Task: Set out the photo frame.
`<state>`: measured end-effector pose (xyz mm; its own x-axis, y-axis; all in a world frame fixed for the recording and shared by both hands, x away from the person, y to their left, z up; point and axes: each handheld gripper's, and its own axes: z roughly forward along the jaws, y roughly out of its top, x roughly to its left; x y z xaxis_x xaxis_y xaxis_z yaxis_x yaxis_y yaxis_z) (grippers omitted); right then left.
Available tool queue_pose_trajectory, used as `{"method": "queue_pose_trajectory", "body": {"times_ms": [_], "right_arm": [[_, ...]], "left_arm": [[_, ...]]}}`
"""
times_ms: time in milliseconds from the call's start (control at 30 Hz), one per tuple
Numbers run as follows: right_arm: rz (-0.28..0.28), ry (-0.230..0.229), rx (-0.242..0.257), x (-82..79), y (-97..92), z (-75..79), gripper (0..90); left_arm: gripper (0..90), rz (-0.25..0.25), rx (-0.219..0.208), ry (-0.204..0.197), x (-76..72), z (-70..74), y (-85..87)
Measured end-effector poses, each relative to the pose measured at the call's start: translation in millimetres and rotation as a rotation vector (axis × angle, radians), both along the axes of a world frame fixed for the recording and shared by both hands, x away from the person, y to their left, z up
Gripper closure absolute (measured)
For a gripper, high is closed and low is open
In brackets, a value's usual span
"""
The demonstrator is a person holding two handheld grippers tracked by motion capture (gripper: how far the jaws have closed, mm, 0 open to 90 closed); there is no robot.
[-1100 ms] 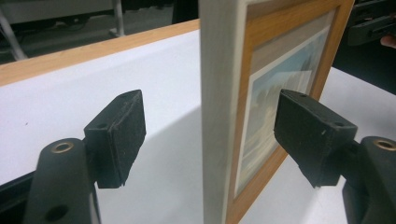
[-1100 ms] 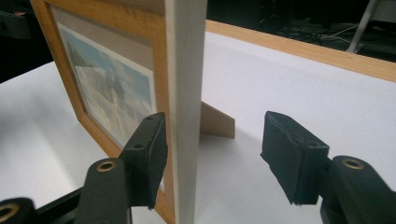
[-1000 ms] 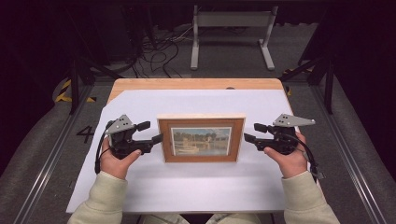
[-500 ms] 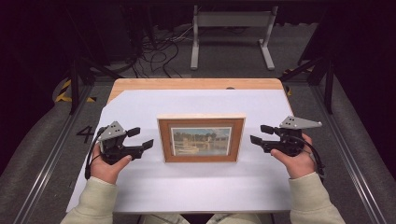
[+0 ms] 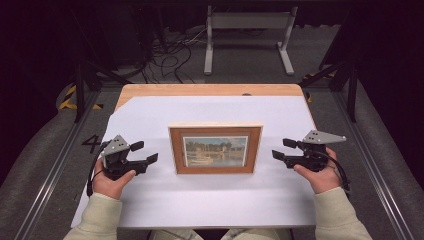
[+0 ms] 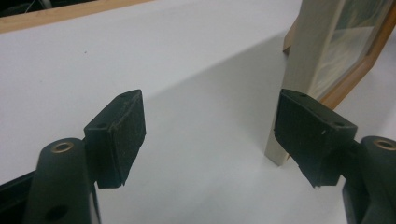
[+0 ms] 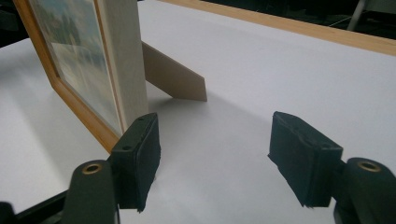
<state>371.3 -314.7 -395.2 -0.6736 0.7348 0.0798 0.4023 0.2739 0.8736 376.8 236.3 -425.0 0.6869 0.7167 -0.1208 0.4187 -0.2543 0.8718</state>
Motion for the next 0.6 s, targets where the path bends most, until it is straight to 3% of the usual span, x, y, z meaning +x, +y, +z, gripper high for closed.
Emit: {"method": "queue_pose_trajectory", "body": {"times_ms": [267, 367, 467, 600], "right_arm": [[-0.003, 0.007, 0.008, -0.1, -5.7, -16.5, 32.6], [-0.001, 0.006, 0.001, 0.6, -6.3, -21.9, 32.5], [0.0, 0.019, -0.018, 2.9, -5.2, -31.1, 32.4], [0.0, 0.033, -0.03, 4.7, -3.7, -37.4, 32.4]], "left_arm": [[28.9, 0.021, -0.038, 0.039, 2.8, -10.4, 5.1], [28.8, 0.019, -0.025, 0.063, 5.4, -13.1, 7.5], [28.6, 0.027, -0.038, 0.098, 7.0, -16.3, 9.0], [28.4, 0.034, -0.051, 0.115, 8.2, -18.7, 9.9]]}}
